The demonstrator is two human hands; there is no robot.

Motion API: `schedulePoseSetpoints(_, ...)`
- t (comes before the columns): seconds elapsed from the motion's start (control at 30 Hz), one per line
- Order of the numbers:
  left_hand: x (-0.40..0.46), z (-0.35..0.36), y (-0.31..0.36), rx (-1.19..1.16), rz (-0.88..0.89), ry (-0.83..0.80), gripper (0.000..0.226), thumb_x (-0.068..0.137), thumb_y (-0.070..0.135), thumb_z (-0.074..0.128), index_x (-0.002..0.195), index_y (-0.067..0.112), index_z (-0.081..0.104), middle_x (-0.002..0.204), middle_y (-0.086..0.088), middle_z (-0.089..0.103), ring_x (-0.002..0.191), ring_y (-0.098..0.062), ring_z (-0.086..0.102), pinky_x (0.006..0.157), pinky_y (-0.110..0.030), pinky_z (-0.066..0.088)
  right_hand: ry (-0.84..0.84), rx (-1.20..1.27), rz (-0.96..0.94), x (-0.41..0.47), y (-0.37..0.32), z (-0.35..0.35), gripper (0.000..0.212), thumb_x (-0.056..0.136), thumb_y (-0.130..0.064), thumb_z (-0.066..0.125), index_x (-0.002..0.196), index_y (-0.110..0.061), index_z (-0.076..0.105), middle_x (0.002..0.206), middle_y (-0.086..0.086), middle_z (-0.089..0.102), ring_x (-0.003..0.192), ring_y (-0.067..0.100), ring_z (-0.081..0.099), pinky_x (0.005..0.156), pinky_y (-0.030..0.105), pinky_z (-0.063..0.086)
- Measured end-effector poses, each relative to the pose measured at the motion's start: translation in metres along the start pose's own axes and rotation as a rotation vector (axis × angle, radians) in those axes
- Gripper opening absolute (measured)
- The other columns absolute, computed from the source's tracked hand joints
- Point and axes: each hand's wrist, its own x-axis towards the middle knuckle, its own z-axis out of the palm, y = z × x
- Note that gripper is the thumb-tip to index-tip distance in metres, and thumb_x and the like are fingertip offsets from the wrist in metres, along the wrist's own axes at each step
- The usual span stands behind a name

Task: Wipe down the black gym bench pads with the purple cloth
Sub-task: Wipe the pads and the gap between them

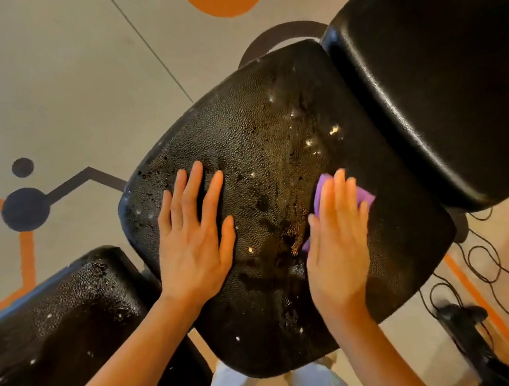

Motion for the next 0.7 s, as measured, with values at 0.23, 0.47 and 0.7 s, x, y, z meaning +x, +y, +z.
schedulePoseSetpoints(0.23, 0.000, 0.000, -0.001, 0.010, -0.006, 0.002, 0.061, 0.098, 0.039, 0.037, 0.154, 0.021, 0.021, 0.162, -0.007, 0.012, 0.151, -0.026, 0.004, 0.122, -0.043, 0.008, 0.067, 0.139, 0.110, 0.084, -0.001, -0.002, 0.052, 0.100, -0.016, 0.035, 0.150, -0.005, 0.021, 0.158, 0.010, 0.019, 0.147, 0.018, 0.010, 0.122, 0.031, 0.009)
schedulePoseSetpoints(0.47, 0.000, -0.001, 0.001, 0.019, -0.012, -0.014, 0.061, 0.097, 0.039, 0.036, 0.153, 0.021, 0.022, 0.162, -0.008, 0.014, 0.151, -0.027, 0.007, 0.122, -0.045, 0.011, -0.098, -0.096, -0.407, -0.024, 0.016, -0.004, 0.052, 0.100, -0.012, 0.041, 0.149, -0.007, 0.024, 0.157, 0.011, 0.024, 0.147, 0.024, 0.016, 0.121, 0.042, 0.016)
schedulePoseSetpoints(0.7, -0.001, -0.001, 0.000, 0.004, -0.011, -0.019, 0.061, 0.097, 0.039, 0.036, 0.154, 0.021, 0.021, 0.162, -0.007, 0.013, 0.152, -0.024, 0.005, 0.123, -0.040, 0.003, 0.050, 0.150, -0.055, 0.102, -0.003, 0.003, 0.051, 0.104, -0.020, 0.031, 0.151, -0.006, 0.017, 0.160, 0.009, 0.012, 0.149, 0.022, 0.001, 0.118, 0.026, 0.025)
